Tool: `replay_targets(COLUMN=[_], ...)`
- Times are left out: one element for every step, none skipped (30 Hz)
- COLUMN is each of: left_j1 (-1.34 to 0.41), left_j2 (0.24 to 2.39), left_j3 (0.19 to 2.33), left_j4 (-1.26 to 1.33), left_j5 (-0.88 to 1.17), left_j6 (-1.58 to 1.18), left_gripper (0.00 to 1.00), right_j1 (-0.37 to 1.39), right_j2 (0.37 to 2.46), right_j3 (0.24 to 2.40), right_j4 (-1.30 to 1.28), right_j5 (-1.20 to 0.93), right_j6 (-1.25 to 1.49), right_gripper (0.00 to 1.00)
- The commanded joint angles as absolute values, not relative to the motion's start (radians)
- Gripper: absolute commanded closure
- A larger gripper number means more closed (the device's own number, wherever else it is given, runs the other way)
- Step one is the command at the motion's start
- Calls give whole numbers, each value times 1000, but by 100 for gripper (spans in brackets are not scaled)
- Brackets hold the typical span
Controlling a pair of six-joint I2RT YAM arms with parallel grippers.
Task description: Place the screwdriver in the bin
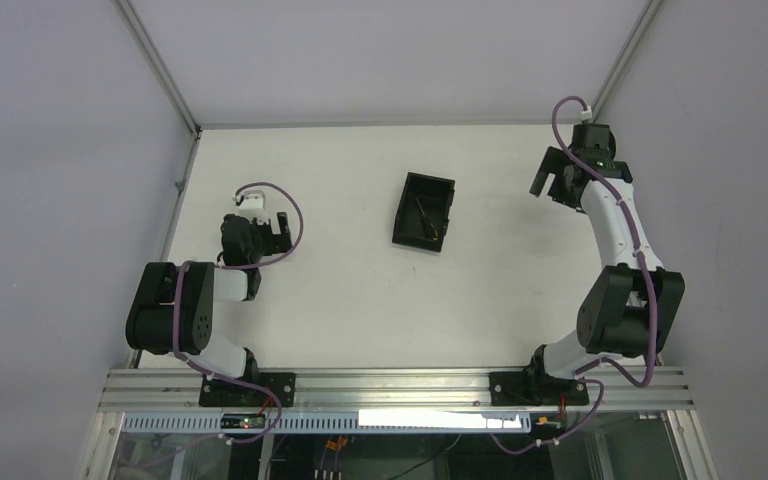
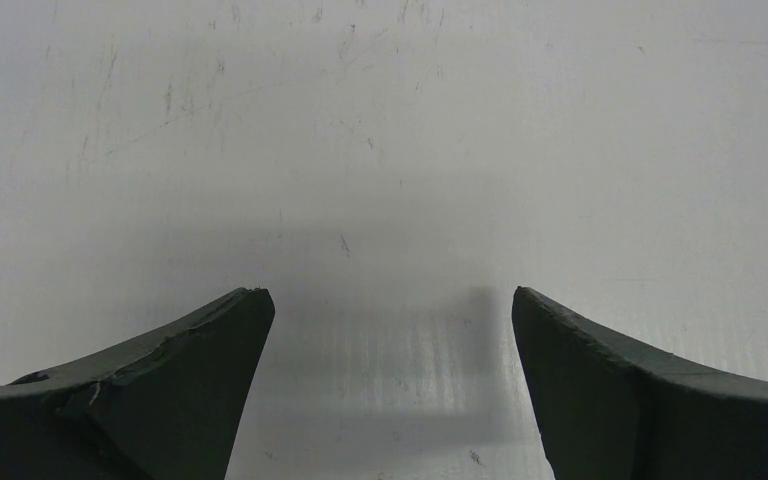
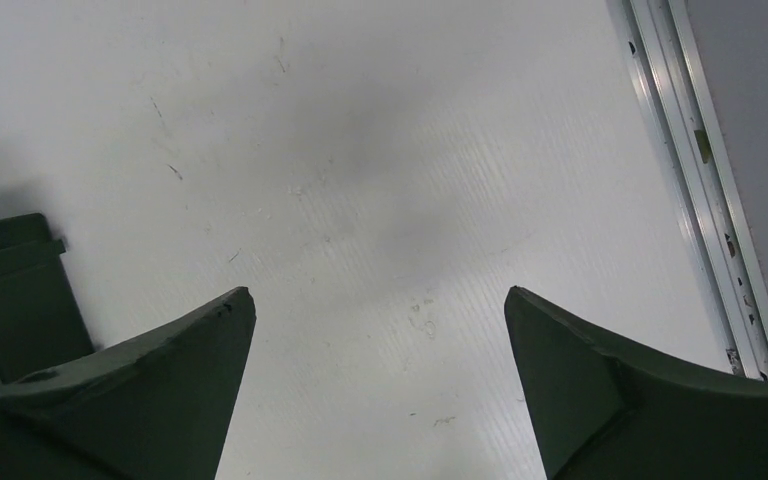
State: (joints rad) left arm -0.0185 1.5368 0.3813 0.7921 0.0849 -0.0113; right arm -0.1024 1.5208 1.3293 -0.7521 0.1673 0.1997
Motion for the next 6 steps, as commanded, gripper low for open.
replay_targets(left_j1=[-18,-18,-18,-18,-18,-18], left_j2=[1507,1507,1508,1508,1508,1508], left_j3=[376,376,376,376,376,376], left_j4=[819,819,819,819,819,819], left_j5=[91,91,91,90,90,90], left_j6=[-14,-14,-14,-14,-14,-14], left_gripper=[1,1,1,1,1,1], right_j1=[-104,-106,-112,-116,-116,-116], right_j2=[1461,1462,1466,1474,1481,1485], right_j3=[1319,1313,1310,1318,1327,1333], right_j4=[-691,-689,-689,-707,-715,-719], right_j5=[150,149,148,150,155,164], right_j6=[173,172,176,179,183,189], right_gripper=[1,1,1,1,1,1])
